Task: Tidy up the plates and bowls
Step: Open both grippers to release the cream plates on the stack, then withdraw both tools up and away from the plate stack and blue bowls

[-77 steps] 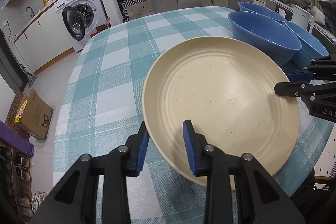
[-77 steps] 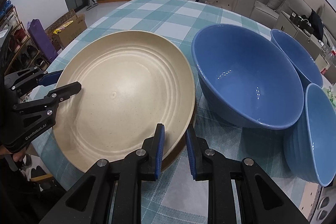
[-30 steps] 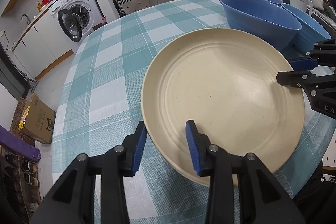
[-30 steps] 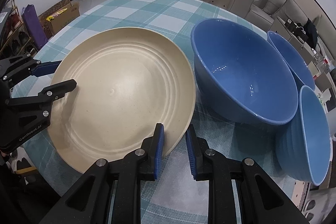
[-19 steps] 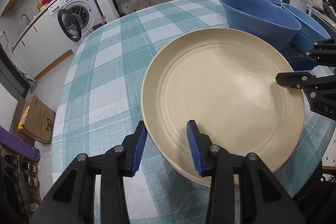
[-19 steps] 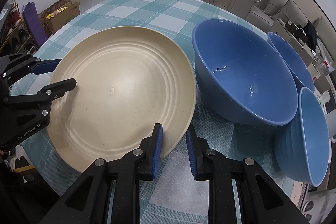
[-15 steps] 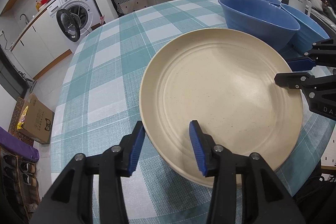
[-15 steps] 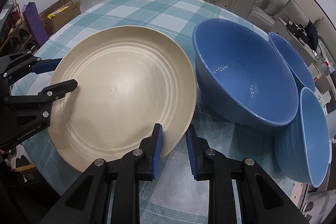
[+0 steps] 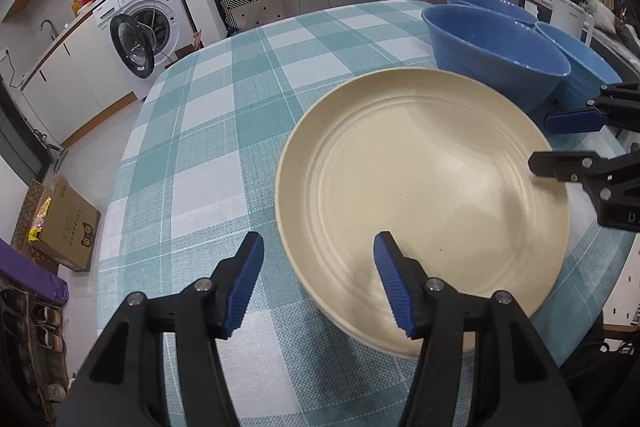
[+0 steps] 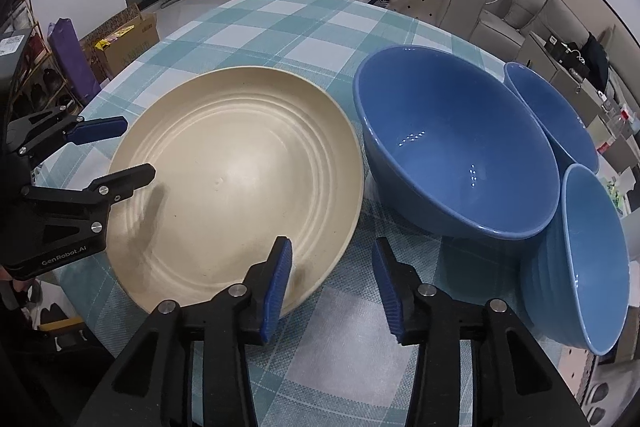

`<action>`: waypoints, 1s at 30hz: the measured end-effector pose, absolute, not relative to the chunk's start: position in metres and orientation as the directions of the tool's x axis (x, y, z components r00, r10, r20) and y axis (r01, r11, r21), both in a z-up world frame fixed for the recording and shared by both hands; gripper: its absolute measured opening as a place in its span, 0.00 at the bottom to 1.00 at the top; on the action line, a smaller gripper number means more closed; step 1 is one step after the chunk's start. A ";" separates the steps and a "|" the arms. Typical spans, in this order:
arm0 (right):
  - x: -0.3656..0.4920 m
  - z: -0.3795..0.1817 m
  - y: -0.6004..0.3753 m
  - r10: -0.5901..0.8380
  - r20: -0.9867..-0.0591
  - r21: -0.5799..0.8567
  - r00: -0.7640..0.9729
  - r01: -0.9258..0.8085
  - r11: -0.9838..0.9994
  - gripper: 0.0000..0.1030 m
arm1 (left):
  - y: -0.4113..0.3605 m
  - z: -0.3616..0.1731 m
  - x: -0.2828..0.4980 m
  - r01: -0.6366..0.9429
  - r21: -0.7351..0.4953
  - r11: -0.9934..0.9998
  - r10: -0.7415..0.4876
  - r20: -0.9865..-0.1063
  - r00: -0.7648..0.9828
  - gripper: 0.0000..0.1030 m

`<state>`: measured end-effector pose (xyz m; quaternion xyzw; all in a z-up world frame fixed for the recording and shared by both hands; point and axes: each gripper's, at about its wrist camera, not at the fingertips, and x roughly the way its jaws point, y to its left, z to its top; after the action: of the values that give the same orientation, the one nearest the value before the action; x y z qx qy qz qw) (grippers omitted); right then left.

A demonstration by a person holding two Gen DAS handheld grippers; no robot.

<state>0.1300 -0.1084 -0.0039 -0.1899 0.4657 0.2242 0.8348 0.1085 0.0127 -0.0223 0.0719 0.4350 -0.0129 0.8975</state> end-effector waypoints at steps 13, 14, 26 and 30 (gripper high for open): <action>0.114 0.016 -0.108 0.296 -0.839 -0.046 0.456 -0.602 0.797 0.92 | 0.016 0.007 0.098 0.078 0.017 0.997 -0.044 -0.699 0.713 0.98; 0.113 0.018 -0.109 0.300 -0.835 -0.047 0.461 -0.602 0.797 0.97 | 0.015 0.008 0.098 0.076 0.017 0.997 -0.043 -0.697 0.716 0.99; 0.113 0.021 -0.118 0.329 -0.825 -0.011 0.460 -0.595 0.804 0.99 | 0.016 0.014 0.098 0.061 -0.012 0.998 -0.053 -0.675 0.736 0.99; 0.112 0.023 -0.124 0.337 -0.819 -0.003 0.464 -0.591 0.806 0.99 | 0.015 0.017 0.098 0.062 -0.022 0.998 -0.061 -0.668 0.741 0.99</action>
<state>0.1120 -0.1239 0.0228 -0.1448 0.4386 0.2753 0.8431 0.0976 0.0155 0.0172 0.0007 0.3582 -0.0330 0.9331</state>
